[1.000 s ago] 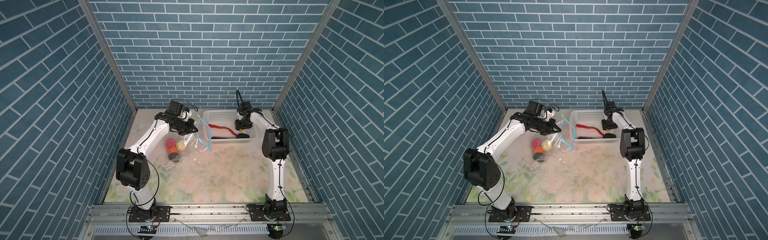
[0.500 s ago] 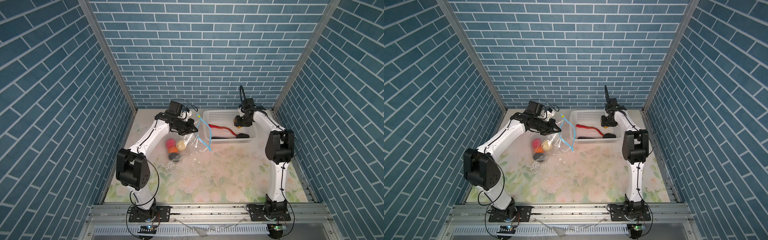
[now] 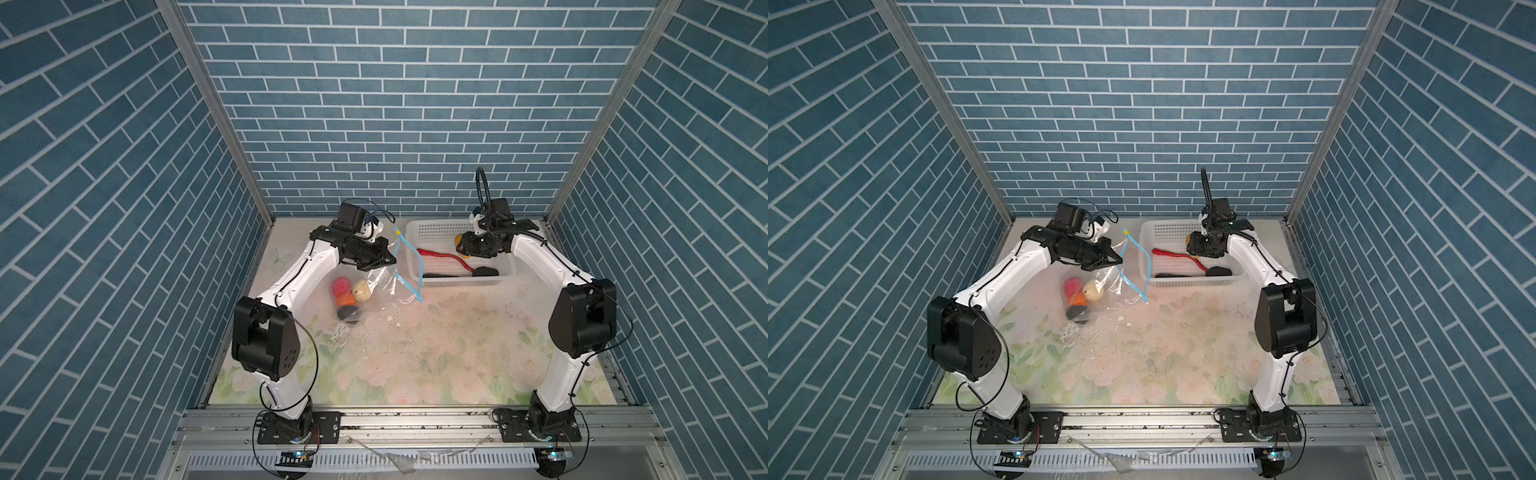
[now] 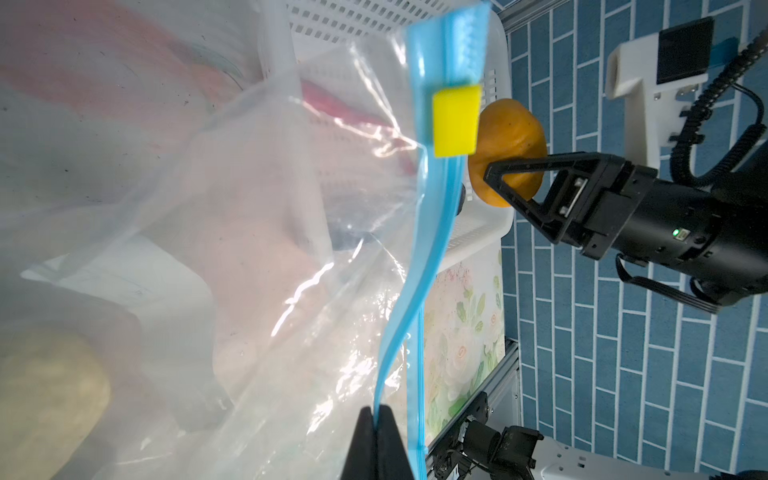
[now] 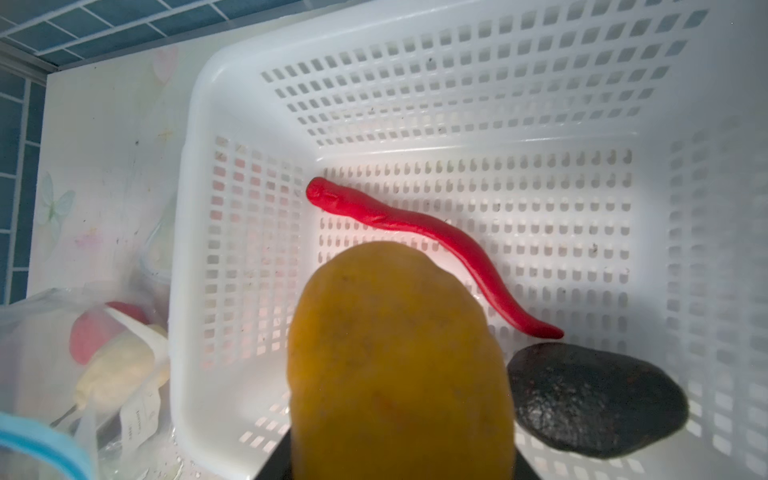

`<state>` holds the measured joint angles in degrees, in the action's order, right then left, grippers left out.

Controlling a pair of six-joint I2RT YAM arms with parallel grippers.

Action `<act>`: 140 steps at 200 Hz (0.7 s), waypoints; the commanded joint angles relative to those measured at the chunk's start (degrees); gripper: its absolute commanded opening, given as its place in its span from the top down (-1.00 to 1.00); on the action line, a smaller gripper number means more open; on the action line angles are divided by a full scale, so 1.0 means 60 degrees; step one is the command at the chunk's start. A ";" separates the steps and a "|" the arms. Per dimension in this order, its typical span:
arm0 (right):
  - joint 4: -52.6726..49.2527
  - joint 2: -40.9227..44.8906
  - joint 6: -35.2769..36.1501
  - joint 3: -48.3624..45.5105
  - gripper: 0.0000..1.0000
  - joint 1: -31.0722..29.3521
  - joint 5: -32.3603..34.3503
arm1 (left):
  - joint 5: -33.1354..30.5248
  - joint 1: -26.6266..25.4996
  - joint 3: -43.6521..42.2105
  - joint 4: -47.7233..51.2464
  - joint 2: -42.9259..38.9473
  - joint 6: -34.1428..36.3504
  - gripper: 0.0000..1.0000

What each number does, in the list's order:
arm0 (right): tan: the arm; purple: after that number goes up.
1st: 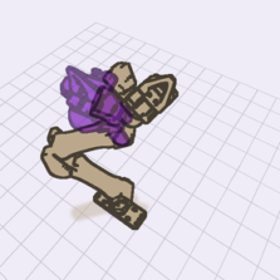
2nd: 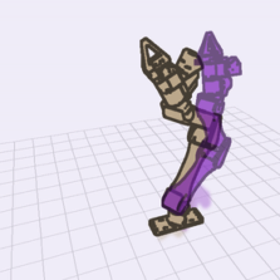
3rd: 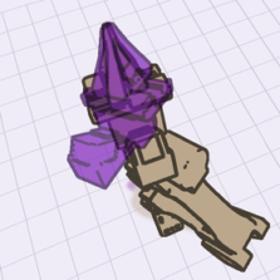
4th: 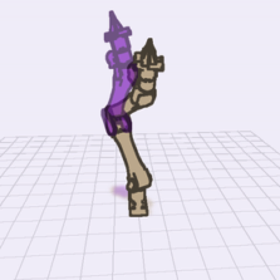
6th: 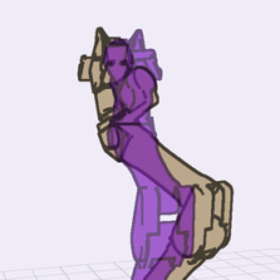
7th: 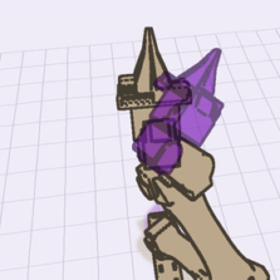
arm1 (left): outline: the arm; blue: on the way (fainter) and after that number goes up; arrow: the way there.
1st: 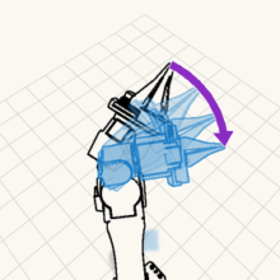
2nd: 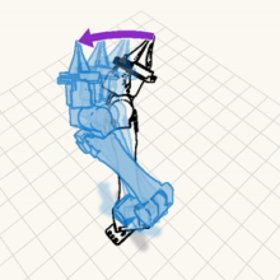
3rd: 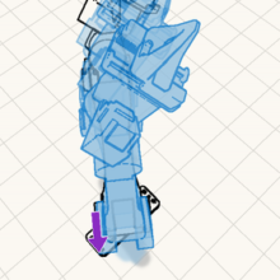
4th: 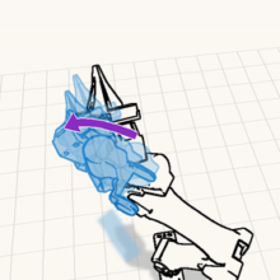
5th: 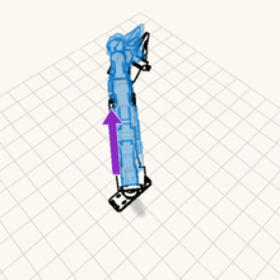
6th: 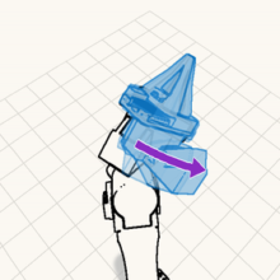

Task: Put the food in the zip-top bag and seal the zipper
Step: 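Lift the yellow potato and carry it over the open bag mouth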

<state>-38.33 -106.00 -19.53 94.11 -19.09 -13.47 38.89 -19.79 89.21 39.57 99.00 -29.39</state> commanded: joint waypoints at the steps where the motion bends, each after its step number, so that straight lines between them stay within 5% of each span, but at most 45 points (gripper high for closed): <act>1: -0.0051 0.0890 -0.0400 -0.0226 -0.01 -0.0437 -0.0274 | 0.0075 -0.0012 -0.0038 0.0085 -0.0521 -0.0083 1.00; 47: -0.0947 0.1746 0.0365 0.0023 -0.01 -0.1688 0.0657 | 0.0000 -0.0034 0.0102 0.0376 -0.0966 -0.0072 1.00; 140: -0.0033 0.1734 0.0289 0.0384 0.07 -0.3317 -0.0206 | -0.0184 -0.0034 -0.0034 0.0521 -0.1456 -0.0081 1.00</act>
<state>-40.88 -94.72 -18.13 93.80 -37.32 -12.91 38.39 -19.79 89.21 41.80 92.25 -30.06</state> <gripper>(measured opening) 0.465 0.045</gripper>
